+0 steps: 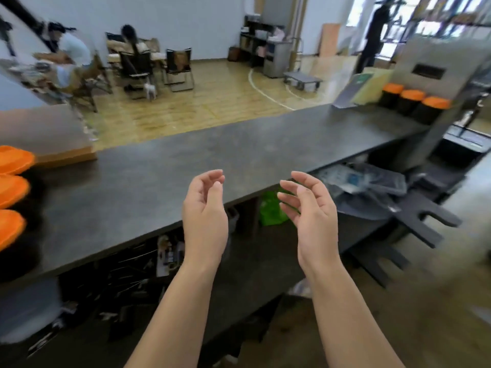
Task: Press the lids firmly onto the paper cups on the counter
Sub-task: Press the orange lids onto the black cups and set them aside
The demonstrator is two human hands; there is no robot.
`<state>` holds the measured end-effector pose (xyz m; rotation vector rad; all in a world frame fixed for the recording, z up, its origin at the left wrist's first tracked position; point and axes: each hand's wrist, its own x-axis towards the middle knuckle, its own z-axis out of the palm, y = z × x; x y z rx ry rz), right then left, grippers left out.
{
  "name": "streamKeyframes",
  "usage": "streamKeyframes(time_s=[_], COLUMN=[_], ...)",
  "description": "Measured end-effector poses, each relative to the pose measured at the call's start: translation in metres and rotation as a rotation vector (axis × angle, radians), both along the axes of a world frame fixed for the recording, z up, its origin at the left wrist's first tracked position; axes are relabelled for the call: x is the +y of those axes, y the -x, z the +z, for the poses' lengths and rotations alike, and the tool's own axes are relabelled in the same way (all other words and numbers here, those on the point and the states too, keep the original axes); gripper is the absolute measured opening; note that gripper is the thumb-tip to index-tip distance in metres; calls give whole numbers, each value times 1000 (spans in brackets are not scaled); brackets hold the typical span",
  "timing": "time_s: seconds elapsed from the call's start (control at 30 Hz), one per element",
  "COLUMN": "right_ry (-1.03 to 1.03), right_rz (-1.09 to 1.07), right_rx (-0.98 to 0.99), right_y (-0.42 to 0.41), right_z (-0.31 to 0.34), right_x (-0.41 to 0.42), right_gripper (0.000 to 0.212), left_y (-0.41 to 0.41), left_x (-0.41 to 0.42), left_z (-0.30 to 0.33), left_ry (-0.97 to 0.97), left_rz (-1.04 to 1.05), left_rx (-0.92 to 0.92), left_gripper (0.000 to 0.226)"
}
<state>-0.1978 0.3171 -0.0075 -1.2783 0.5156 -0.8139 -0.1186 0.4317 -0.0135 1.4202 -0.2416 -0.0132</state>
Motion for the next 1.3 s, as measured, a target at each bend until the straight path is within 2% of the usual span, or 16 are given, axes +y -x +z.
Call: streamKeyframes(time_s=[0.3,0.53,0.87,1.1,1.3], right_ry=[-20,-21,-37,11,-2], right_rz=[-210,-319,-356,-379,-397], right_rx=[-2,9,18,85,167], right_y=[97,140,132,103,73], right_z=[10,13,-6,-28,-24], right_x=[-159,-283,-397,-513,-622], right_gripper=[25,25,25,23,23], left_y=[75,116,107,79,35], left_x=[-185,-319,-427,-547,-671], left_z=[10,15,-5,-35,-25], left_ry=[5,18,-12,18,52], left_rz=[-238,-319,-308,-347,-397], left_rx=[-5,30,108,174,232], left_gripper=[24,25,24,24,26])
